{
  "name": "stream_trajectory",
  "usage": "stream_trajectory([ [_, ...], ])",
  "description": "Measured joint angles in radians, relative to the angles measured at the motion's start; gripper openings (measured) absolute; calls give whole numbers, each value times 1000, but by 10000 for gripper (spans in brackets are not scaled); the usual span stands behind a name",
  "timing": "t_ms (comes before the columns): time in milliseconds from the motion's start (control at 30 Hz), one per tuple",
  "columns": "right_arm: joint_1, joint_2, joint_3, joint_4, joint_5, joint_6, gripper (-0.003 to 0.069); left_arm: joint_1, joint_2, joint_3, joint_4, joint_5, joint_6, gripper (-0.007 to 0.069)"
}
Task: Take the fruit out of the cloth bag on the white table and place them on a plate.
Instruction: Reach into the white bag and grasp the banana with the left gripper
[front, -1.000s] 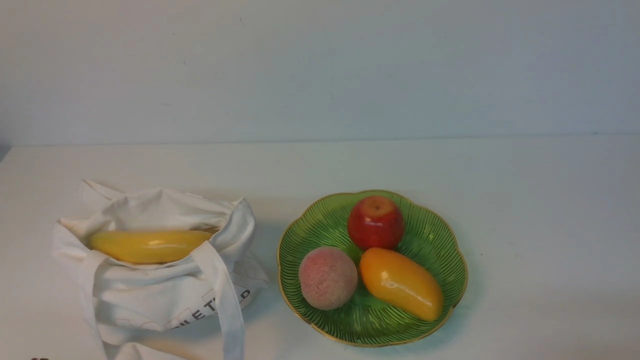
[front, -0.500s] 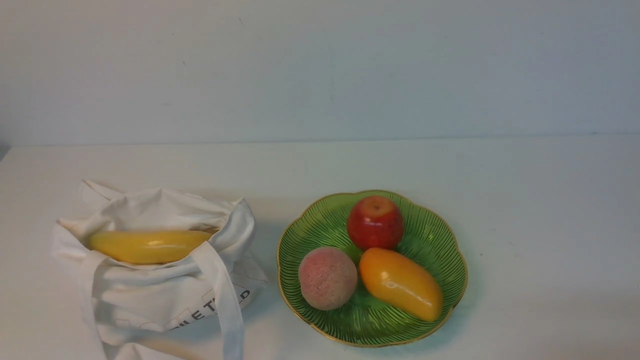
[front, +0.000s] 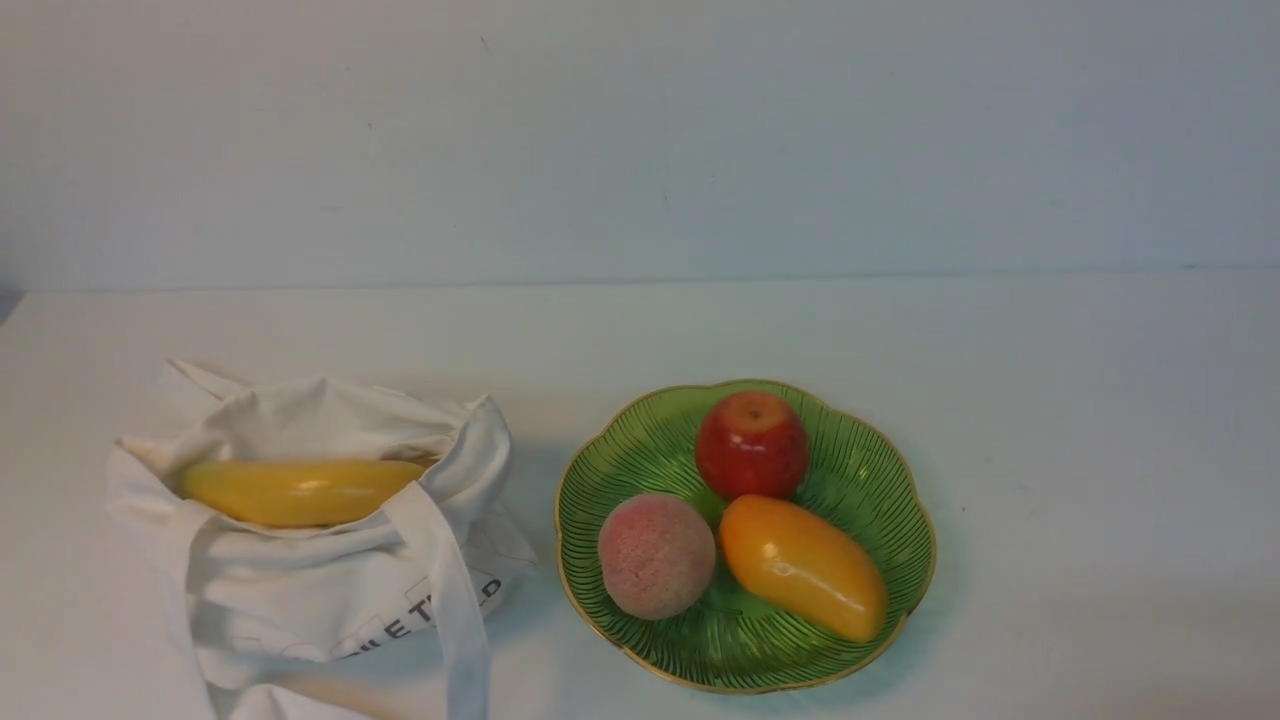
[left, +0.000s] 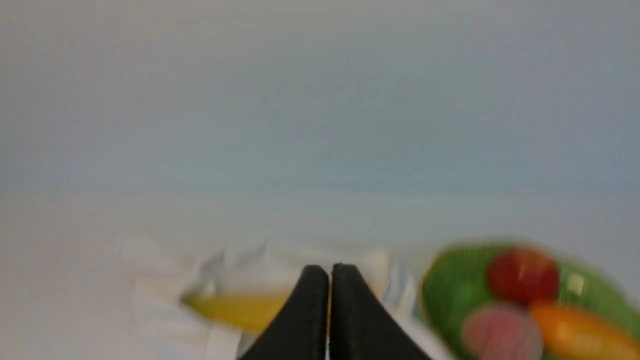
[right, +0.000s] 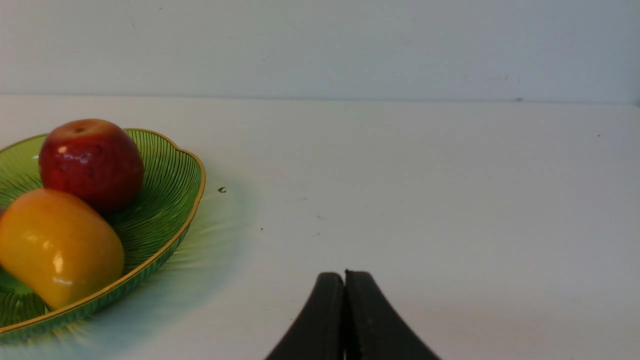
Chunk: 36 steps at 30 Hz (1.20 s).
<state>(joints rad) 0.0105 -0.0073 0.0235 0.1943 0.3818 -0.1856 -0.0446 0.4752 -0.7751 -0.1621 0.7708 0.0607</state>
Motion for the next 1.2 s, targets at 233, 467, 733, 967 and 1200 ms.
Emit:
stream_trajectory([
  [233,0,0,0,0,0,1,-13,0,430,-160,16,284,477,-8],
  [467,0,0,0,0,0,1,-13,0,608,-165,17,226,588,-6],
  [733,0,0,0,0,0,1,-13,-7,779,-165,16,64,591,176],
  [967,0,0,0,0,0,1,-13,-7,898,-166,27,19,597,519],
  [1200,0,0,0,0,0,1,-13,-7,953,-167,65,-76,599,629],
])
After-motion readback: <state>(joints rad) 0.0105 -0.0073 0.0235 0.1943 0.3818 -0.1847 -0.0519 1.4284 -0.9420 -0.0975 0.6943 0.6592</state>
